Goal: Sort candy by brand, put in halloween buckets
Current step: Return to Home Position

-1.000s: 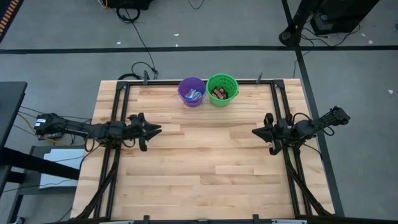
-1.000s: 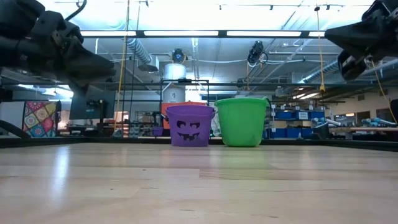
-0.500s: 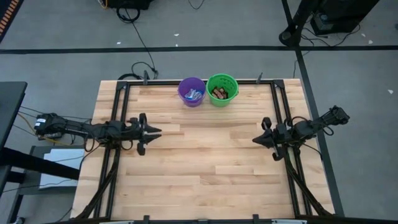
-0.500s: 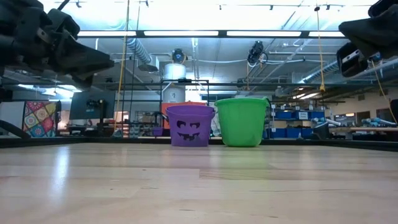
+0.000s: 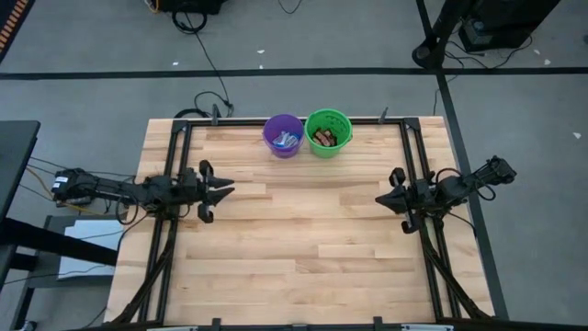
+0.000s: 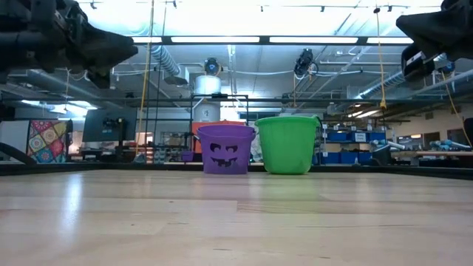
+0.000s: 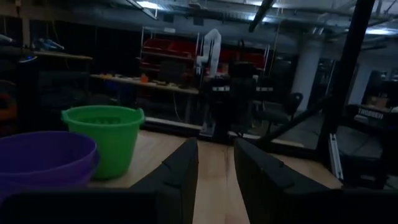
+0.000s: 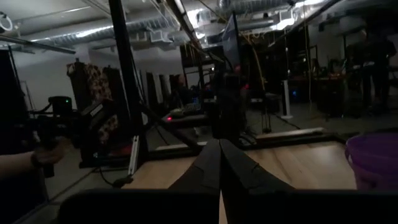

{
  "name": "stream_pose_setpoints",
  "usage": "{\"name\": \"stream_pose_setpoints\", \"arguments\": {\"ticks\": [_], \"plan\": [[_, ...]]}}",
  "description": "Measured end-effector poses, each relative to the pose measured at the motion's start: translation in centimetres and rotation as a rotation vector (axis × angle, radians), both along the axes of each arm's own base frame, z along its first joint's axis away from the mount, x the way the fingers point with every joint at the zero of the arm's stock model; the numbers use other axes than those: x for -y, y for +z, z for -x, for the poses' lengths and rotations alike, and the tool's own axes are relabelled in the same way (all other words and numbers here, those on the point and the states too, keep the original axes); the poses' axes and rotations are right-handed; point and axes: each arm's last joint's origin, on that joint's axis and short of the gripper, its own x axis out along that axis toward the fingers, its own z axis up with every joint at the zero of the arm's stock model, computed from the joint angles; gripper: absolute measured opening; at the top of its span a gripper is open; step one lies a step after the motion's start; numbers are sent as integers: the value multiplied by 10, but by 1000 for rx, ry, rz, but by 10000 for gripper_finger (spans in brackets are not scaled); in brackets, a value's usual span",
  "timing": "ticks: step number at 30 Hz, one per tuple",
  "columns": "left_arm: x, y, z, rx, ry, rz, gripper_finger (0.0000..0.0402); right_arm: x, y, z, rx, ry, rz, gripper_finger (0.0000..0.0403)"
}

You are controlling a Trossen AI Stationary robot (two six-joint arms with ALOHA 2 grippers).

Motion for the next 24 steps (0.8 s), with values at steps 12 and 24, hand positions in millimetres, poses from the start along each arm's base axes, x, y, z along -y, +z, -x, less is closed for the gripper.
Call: {"name": "stream_pose_setpoints", "arguments": {"ticks": [12,24], "plan": [[-5,19,22,200,118,-48,108,0,-5,-1,-54,-12,-37,8],[-5,8,27,97,108,-82,108,1,-6,-1,-61,-37,25,8]]}}
